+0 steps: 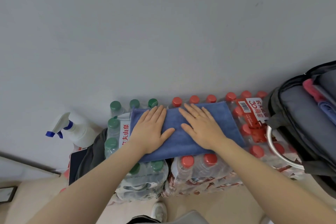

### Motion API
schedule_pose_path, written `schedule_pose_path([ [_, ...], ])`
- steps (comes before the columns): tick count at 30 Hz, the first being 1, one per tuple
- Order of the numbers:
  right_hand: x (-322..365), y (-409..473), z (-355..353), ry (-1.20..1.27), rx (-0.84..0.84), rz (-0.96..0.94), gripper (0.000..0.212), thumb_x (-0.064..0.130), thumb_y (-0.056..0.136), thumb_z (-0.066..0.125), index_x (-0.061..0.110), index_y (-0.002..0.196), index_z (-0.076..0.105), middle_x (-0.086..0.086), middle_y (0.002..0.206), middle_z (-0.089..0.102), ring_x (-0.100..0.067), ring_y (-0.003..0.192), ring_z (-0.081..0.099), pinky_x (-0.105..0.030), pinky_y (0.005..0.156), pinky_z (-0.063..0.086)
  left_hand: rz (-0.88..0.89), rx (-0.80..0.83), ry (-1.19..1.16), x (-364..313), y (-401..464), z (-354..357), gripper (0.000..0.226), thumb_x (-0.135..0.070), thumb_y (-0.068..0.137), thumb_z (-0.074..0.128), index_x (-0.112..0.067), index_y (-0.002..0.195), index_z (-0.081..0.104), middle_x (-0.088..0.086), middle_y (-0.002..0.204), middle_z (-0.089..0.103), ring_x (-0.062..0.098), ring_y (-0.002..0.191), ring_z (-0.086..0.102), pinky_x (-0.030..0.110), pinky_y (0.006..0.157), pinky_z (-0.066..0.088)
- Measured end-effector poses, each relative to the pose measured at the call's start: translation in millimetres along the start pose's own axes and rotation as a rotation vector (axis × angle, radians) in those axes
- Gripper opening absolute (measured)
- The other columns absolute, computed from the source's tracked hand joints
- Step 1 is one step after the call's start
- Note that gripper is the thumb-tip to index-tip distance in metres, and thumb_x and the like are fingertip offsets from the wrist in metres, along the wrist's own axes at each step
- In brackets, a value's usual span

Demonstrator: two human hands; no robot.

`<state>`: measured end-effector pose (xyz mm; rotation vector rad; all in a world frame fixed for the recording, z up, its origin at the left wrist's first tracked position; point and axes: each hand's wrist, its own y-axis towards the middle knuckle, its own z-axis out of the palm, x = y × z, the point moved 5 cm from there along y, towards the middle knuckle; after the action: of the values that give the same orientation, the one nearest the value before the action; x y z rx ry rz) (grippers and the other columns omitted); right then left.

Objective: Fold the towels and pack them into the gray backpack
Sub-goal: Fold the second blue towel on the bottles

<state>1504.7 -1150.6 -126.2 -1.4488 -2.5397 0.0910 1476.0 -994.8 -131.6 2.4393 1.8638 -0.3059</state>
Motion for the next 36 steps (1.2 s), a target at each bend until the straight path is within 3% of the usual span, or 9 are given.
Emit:
schedule_pose_path([
  [4,-46,-2,-6,0.008,-0.03,0.204,0.066,0.054,0.089,0.007,0.025,0.148,0.012,0.003,0.157,0.011,-0.019,0.145,0.01,-0.036,0.117,0.004,-0.026,-0.005,0.026,18,9,-7,0.121,-0.08,0.058,-0.027,-0.015,0.143,0.03,0.003,0.149,0.034,0.021,0.137,0.029,0.033,0.113,0.016],
  [9,-68,-1,-16,0.129,-0.025,0.246,0.054,0.039,0.096,0.037,0.016,0.144,0.028,-0.003,0.152,0.025,-0.028,0.134,0.033,-0.038,0.113,0.024,-0.074,0.125,0.078,29,27,-23,0.071,-0.071,0.076,0.044,-0.013,0.116,0.051,0.006,0.121,0.051,0.028,0.114,0.044,0.038,0.096,0.032],
  [15,-69,8,-43,0.007,0.025,0.25,0.036,0.054,0.08,0.057,0.022,0.096,0.057,-0.001,0.099,0.056,-0.024,0.101,0.045,-0.034,0.087,0.037,-0.058,0.293,-0.064,39,37,-39,0.045,-0.058,0.074,0.063,-0.017,0.076,0.045,0.007,0.088,0.059,0.026,0.082,0.054,0.037,0.076,0.047],
  [18,-66,7,-44,0.137,0.034,0.282,0.033,0.05,0.076,0.066,0.021,0.084,0.054,0.001,0.093,0.046,-0.022,0.1,0.044,-0.031,0.08,0.036,-0.118,0.291,-0.049,54,27,-52,0.052,-0.065,0.072,0.061,-0.015,0.086,0.052,0.006,0.096,0.062,0.024,0.083,0.054,0.034,0.072,0.045],
  [21,-66,6,-40,0.311,-0.087,0.405,0.052,0.042,0.075,0.07,0.009,0.111,0.052,-0.009,0.112,0.053,-0.027,0.107,0.051,-0.031,0.082,0.039,-0.154,0.099,0.223,70,15,-66,0.06,-0.072,0.076,0.046,-0.016,0.096,0.049,0.007,0.106,0.06,0.027,0.096,0.056,0.034,0.077,0.041],
  [23,-68,0,-33,0.353,-0.147,0.586,0.064,0.045,0.08,0.064,0.002,0.123,0.044,-0.016,0.126,0.05,-0.033,0.114,0.05,-0.038,0.089,0.043,-0.053,-0.125,0.375,62,9,-63,0.067,-0.067,0.08,0.035,-0.012,0.115,0.051,0.012,0.117,0.057,0.032,0.106,0.054,0.037,0.084,0.041],
  [26,-65,-16,-26,0.287,-0.182,0.764,0.063,0.049,0.088,0.05,-0.001,0.126,0.041,-0.022,0.134,0.041,-0.038,0.121,0.044,-0.045,0.093,0.041,0.146,-0.324,0.224,28,5,-49,0.064,-0.049,0.079,0.031,-0.003,0.113,0.061,0.02,0.118,0.062,0.036,0.103,0.062,0.044,0.082,0.051],
  [30,-50,-29,-13,0.288,-0.188,0.735,0.057,0.048,0.086,0.055,0.006,0.122,0.044,-0.016,0.124,0.054,-0.037,0.117,0.049,-0.043,0.091,0.042,0.312,-0.01,-0.025,-22,8,-13,0.088,-0.062,0.077,0.007,-0.008,0.145,0.022,0.011,0.155,0.016,0.024,0.143,0.016,0.034,0.117,0.01],
  [36,-64,-30,-29,0.832,-0.222,0.628,0.028,0.021,0.081,0.067,0.005,0.104,0.063,-0.014,0.106,0.067,-0.032,0.101,0.061,-0.044,0.09,0.048,0.291,0.062,0.04,-47,15,4,0.093,-0.069,0.07,-0.003,-0.018,0.148,0.001,0.005,0.157,-0.007,0.02,0.145,-0.006,0.028,0.114,-0.009],
])
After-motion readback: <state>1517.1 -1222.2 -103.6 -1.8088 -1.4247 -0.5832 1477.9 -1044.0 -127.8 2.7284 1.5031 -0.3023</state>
